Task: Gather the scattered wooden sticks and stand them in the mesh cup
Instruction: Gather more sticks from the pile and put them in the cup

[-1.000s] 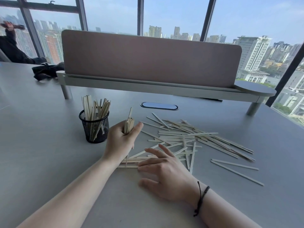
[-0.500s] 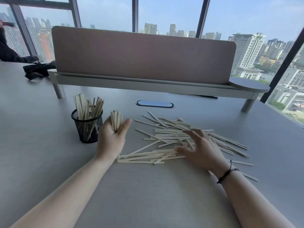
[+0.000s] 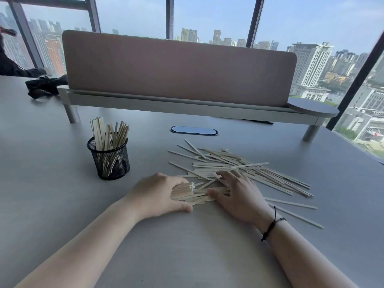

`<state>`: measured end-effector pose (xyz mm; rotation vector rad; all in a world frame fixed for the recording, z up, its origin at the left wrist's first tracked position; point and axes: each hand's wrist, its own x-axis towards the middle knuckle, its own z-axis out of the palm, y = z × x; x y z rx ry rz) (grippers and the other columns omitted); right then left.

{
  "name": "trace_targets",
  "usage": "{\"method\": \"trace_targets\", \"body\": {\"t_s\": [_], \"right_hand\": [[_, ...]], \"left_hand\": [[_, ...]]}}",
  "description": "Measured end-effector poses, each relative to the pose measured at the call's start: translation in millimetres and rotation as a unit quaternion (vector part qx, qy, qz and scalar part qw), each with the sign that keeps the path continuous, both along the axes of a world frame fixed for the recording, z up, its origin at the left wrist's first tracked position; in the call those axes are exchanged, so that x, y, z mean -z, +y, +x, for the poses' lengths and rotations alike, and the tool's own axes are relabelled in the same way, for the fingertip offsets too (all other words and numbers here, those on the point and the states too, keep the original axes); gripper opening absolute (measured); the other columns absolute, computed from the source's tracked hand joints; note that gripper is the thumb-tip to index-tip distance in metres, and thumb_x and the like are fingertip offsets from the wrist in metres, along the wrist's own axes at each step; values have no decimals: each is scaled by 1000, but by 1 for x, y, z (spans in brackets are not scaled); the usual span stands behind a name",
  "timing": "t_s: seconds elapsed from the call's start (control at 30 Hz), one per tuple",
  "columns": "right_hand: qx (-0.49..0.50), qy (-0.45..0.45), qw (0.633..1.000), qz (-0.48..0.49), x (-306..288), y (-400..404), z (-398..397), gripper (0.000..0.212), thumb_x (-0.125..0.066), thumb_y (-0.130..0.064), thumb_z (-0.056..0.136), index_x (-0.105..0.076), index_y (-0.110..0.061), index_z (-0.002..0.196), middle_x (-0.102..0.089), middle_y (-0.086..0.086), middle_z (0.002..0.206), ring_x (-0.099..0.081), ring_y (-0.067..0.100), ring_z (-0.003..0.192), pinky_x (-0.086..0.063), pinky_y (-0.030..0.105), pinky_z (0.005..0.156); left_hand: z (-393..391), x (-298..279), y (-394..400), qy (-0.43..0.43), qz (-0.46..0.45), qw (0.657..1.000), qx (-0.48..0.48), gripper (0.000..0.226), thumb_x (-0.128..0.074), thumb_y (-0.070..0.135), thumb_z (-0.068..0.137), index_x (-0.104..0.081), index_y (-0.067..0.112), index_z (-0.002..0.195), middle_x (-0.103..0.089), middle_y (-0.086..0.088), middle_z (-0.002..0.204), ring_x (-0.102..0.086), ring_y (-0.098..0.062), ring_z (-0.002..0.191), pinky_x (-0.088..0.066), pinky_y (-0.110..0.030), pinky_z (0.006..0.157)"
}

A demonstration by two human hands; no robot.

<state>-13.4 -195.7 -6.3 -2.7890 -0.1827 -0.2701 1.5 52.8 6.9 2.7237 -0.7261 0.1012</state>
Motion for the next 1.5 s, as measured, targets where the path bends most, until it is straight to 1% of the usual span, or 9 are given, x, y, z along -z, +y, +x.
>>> {"method": "trace_targets", "body": {"t_s": [0.1,0.3,0.6,0.7,0.83,0.93,1.03,1.23,1.5], "right_hand": [[-54,13,998,28,3,4,-2,66,-56,-69,81,-47,-37,138,-54,-12,131,-47,14,126,-38,30,104],[-105,12,990,91,3,14,-6,60,-70,-58,78,-57,-35,131,-55,-17,115,-51,2,111,-41,21,94],[11,-26,997,72,-2,-15,0,77,-45,-89,71,-56,-40,129,-54,-14,131,-54,12,120,-46,32,94],[63,39,997,22,1,-27,-2,77,-36,-89,75,-46,-43,136,-47,-9,143,-45,21,131,-38,36,105],[118,32,992,3,0,-34,-21,73,-33,-83,80,-39,-44,141,-43,-5,147,-37,23,137,-25,39,114],[173,-23,984,18,-2,-42,-38,75,-32,-83,81,-43,-37,140,-49,1,142,-40,25,135,-28,41,112],[214,23,975,51,-1,-56,-44,84,-30,-84,79,-41,-30,144,-45,9,145,-38,30,137,-27,43,113],[174,68,980,68,11,-55,-32,81,-35,-79,84,-34,-29,149,-34,4,153,-28,24,144,-22,36,118],[114,67,986,105,4,-36,-13,80,-40,-84,77,-55,-29,133,-49,-7,139,-48,15,130,-38,31,106]], "left_hand": [[-2,1,-2,1,-3,1000,15,56,-66,75,76,-58,50,125,-74,15,104,-68,-11,97,-49,-26,77],[-1,6,-10,-19,-13,999,43,49,-64,71,81,-60,49,124,-75,12,104,-68,-14,98,-48,-28,77],[8,7,6,-76,-21,997,-19,86,-49,94,58,-66,39,121,-70,20,122,-70,-18,104,-54,-35,81],[12,6,17,-42,11,998,-44,87,-54,94,59,-63,40,126,-64,24,127,-66,-13,111,-52,-33,85],[17,6,23,4,4,999,-31,108,-34,107,47,-61,40,128,-60,26,131,-62,-11,115,-52,-34,90],[14,2,20,15,29,999,-15,101,-49,100,51,-57,41,133,-54,30,138,-60,-9,121,-49,-31,92],[10,1,15,5,42,999,-11,89,-54,92,60,-55,43,135,-51,30,142,-59,-9,123,-48,-30,93],[10,10,6,-37,28,999,-3,88,-44,96,62,-58,42,130,-59,24,137,-63,-12,119,-51,-35,90],[12,14,-4,-45,18,999,11,91,-41,97,58,-59,41,128,-65,18,128,-65,-16,113,-49,-33,87]]}}
